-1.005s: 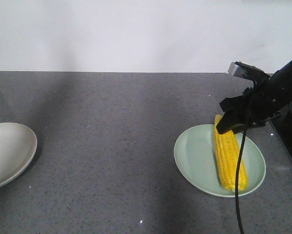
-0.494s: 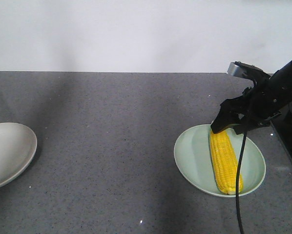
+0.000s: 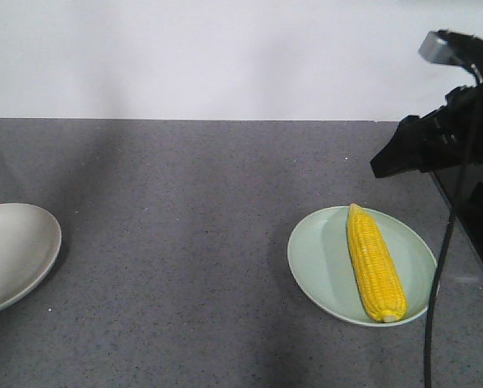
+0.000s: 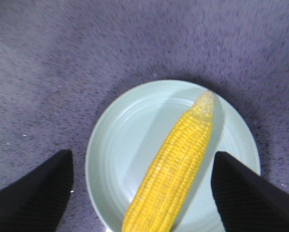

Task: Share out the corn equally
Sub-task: 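Open the right gripper and raise it off the cob, then lower the left-held cob onto the cream plate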

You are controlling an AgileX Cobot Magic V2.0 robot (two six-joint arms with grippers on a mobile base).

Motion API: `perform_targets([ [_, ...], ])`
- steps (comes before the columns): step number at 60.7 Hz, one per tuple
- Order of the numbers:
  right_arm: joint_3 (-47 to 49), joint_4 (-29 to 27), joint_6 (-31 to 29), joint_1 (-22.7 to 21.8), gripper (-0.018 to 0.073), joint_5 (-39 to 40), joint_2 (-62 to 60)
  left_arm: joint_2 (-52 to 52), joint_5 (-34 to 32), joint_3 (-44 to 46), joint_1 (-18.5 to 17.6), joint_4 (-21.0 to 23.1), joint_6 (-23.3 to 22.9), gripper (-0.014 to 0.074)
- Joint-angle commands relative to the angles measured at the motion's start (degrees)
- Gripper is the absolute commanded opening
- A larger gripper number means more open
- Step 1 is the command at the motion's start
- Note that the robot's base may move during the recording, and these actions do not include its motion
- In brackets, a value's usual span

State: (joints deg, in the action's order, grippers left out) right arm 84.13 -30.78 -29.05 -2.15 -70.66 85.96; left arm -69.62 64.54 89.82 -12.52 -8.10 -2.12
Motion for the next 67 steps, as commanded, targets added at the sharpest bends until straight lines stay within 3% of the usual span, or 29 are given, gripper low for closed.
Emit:
perform_targets([
  [1, 1.39, -1.06, -0.46, 0.1, 0.0573, -1.67, -7.04, 1.38, -2.65, 1.09, 0.09, -0.51, -0.46, 0.0149],
  [13, 1.39, 0.51, -0.46, 0.1, 0.0573, -0.08, -14.75, 0.51, 0.55, 1.03, 0.09, -3.08, -0.61, 0.0149],
  [31, 1.39, 0.88, -0.46, 0.15, 0.0573, 0.22, -15.61, -4.75, 7.56, 0.82, 0.09, -7.49, -2.17, 0.0149],
  [42, 1.39, 1.01, -0.46, 0.15, 0.0573, 0.05, -15.61, -8.23, 7.43, -5.43, 0.09, -10.44, -3.64, 0.0149],
  [54, 1.39, 1.15, -0.46, 0.15, 0.0573, 0.04, -15.61, -8.93, -1.21, -17.41, 0.28, -16.4, -10.29, 0.0149],
  [67, 1.39, 0.97, -0.46, 0.15, 0.0573, 0.21, -15.61, -8.93, -7.45, -26.65, 5.0, -16.38, -13.42, 0.0149],
])
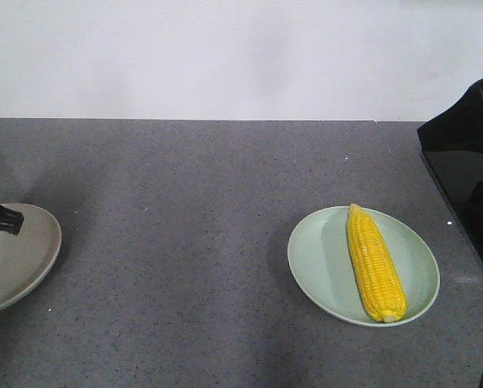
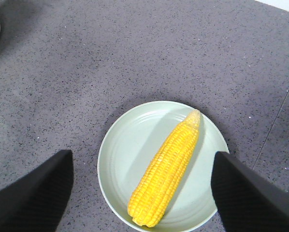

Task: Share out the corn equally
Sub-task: 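Lower the left-held cob onto the cream plate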

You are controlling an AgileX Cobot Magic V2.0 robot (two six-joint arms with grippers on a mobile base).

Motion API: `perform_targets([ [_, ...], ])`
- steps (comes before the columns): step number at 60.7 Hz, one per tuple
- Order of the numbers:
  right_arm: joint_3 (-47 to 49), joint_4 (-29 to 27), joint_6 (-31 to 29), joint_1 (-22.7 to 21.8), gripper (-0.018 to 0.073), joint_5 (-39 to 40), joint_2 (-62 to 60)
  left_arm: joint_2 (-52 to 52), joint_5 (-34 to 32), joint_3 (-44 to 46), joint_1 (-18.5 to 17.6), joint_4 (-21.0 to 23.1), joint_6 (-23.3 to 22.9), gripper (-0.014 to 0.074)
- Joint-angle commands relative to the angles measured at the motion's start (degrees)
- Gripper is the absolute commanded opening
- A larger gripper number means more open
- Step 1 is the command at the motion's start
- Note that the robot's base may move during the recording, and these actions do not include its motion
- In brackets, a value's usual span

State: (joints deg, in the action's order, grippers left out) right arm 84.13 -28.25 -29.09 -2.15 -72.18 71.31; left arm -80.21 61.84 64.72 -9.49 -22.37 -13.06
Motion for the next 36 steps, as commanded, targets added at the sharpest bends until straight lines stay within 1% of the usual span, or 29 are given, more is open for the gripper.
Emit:
perform_targets([
  [1, 1.39, -1.56, -0.42, 0.15, 0.0573, 1.73, -0.97, 1.67, -5.09, -1.88, 2.3, -2.07, -2.74, 0.0149],
  [9, 1.39, -1.69, -0.42, 0.15, 0.0568, 1.8, -0.97, 1.67, -5.73, -2.36, 3.96, -0.39, -2.32, 0.0149],
  [17, 1.39, -1.74, -0.42, 0.15, 0.0558, 1.8, -0.97, 1.67, -6.15, -2.38, 3.97, 0.93, -1.46, 0.0153],
  [22, 1.39, -1.87, -0.42, 0.15, 0.0552, 1.74, -0.97, 1.62, -6.51, -2.38, 3.97, 1.02, -1.44, 0.0158],
  [36, 1.39, -2.11, -0.42, 0.15, 0.0533, 1.74, -0.97, 1.62, -6.93, -2.38, 3.97, 1.58, -1.44, 0.0204],
])
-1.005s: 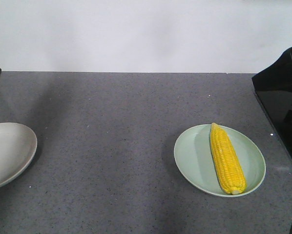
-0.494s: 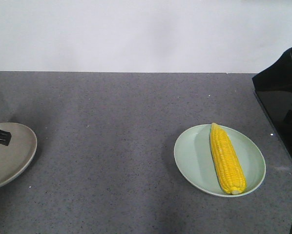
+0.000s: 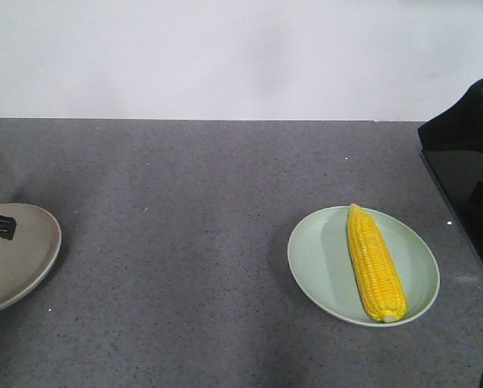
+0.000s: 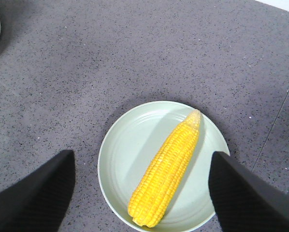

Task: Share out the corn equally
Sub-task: 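Lower the left-held cob onto the cream plate, then open the left gripper and raise it off the cob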

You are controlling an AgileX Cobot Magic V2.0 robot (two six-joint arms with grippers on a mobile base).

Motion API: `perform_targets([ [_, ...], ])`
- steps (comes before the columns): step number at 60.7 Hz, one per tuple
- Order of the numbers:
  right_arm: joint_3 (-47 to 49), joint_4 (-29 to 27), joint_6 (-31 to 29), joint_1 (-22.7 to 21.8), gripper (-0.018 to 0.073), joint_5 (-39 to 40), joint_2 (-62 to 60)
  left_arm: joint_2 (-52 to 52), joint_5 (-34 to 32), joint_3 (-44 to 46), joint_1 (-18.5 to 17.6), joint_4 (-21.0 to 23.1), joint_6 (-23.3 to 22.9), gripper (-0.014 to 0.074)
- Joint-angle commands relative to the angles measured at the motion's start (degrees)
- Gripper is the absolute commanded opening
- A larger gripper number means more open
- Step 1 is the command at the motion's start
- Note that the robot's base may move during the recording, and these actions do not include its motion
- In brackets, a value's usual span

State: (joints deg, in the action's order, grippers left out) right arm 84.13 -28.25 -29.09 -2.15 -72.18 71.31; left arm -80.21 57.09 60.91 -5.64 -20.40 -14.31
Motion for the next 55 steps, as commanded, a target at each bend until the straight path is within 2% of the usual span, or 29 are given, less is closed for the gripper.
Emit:
perform_targets([
  [1, 1.39, -2.11, -0.42, 0.15, 0.0533, 1.74, -0.97, 1.61, -2.21, 1.42, 0.12, -0.34, -0.19, 0.0209],
  [14, 1.39, -2.24, -0.42, 0.15, 0.0531, 1.68, -0.97, -1.64, -1.5, 1.42, 0.12, 1.76, 0.22, 0.033],
  [34, 1.39, -2.5, -0.42, 0.15, 0.0531, 1.31, -0.97, -2.81, -1.66, 1.5, 0.12, 1.89, 0.22, 0.0528],
  [42, 1.39, -2.5, -0.42, 0.15, 0.0531, 1.31, -0.97, -2.42, -2.02, 1.5, 0.12, 1.89, 0.22, 0.0567],
  [55, 1.39, -2.5, -0.37, 0.15, 0.0531, 0.69, -0.97, 0.93, -4.26, 1.5, 0.12, 1.95, 0.12, 0.0568],
])
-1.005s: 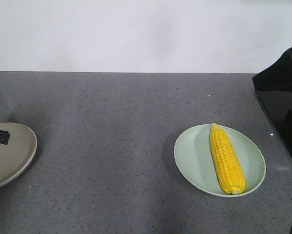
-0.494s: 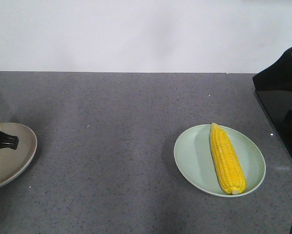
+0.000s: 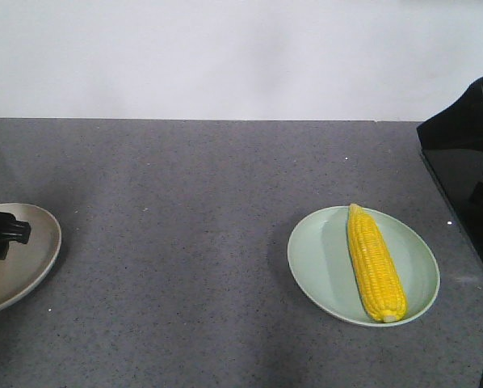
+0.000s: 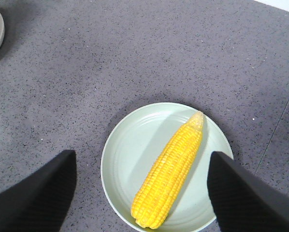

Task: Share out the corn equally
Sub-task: 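Open the left gripper and raise it off the cob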

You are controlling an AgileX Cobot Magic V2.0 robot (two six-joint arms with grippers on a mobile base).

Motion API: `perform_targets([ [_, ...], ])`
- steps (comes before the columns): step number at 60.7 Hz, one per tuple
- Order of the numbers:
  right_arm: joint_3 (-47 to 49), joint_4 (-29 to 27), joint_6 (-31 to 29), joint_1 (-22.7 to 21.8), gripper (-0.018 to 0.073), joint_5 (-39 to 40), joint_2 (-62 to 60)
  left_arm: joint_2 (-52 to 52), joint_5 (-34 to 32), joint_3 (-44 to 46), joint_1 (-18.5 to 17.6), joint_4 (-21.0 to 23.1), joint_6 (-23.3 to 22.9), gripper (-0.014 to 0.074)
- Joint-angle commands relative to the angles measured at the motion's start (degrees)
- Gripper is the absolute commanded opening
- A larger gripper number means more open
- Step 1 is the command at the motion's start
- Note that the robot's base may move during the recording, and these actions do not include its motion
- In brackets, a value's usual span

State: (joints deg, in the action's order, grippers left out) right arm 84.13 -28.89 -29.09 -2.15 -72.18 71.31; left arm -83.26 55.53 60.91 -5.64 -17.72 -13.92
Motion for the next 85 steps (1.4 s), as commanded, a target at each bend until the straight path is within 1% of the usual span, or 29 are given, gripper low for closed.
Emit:
perform_targets([
  [1, 1.39, -1.86, -0.37, 0.15, 0.0531, 0.69, -0.97, 4.43, -2.99, 1.5, 0.12, -0.72, -0.37, 0.0568],
  [6, 1.39, -1.86, -0.13, 0.15, 0.0531, 0.86, -0.97, 7.53, -5.43, 1.5, 0.12, -0.52, -0.38, 0.0567],
  [11, 1.39, -1.86, 0.36, 0.15, 0.0531, 1.28, -0.97, 11.49, -9.27, 1.5, -0.11, 0.91, -0.16, 0.0564],
  [18, 1.39, -1.81, 0.72, 0.15, 0.0531, 1.93, -0.97, 17.6, -14.93, 1.5, -0.12, 4.21, 1.91, 0.0564],
  [28, 1.2, -1.26, 1.09, 0.15, 0.0531, 2.51, -1.75, 25.34, -21.8, 1.26, -0.12, 10.69, 5.79, 0.0564],
  [34, -1.27, -0.84, 1.15, 0.15, 0.0531, 5.4, -4.07, 29.25, -23.53, 1.26, -0.12, 14.07, 8.25, 0.0564],
  [43, -9.43, 1.89, 1.09, 0.15, 0.0531, 13.91, -10.23, 33.61, -24.47, 1.26, -0.17, 17.72, 12.05, 0.0564],
  [46, -12.43, 3.22, 1.09, 0.15, 0.0531, 16.63, -12.8, 34.93, -24.77, 0.84, -0.17, 17.72, 12.84, 0.0564],
  [51, -16.97, 4.55, 1.15, 0.15, 0.0531, 20.22, -17.02, 37.92, -27.14, -1.13, -0.17, 18.85, 13.92, 0.0564],
  [54, -19.87, 5.09, 1.15, 0.15, 0.0531, 22.43, -19.28, 40.05, -28.96, -3.76, -0.17, 18.95, 14.81, 0.0564],
  [60, -24.9, 5.1, 1.48, 0.15, 0.0531, 26.66, -24.01, 44.45, -32.47, -8.71, -0.17, 18.75, 15.16, 0.0564],
  [69, -33.06, 5.41, 1.26, 0.15, 0.0531, 31.9, -31.12, 50.53, -35.74, -16.15, -0.17, 18.75, 18.43, 0.0559],
  [72, -35.37, 5.89, 1.21, 0.15, 0.0529, 33.66, -32.81, 52.19, -37.04, -18.52, -0.17, 18.75, 19.32, 0.0549],
  [78, -38.56, 6.35, 1.07, 0.15, 0.0514, 37.19, -36.07, 54.44, -40.1, -21.38, -0.17, 18.75, 19.39, 0.0521],
  [82, -39.88, 6.35, 1.07, 0.15, 0.0484, 39.39, -37.46, 55.17, -41.35, -22.61, -0.17, 18.75, 19.33, 0.0489],
  [85, -39.94, 6.35, 1.07, 0.15, 0.0451, 39.79, -38.12, 55.33, -41.45, -22.84, -0.17, 18.75, 19.33, 0.0449],
])
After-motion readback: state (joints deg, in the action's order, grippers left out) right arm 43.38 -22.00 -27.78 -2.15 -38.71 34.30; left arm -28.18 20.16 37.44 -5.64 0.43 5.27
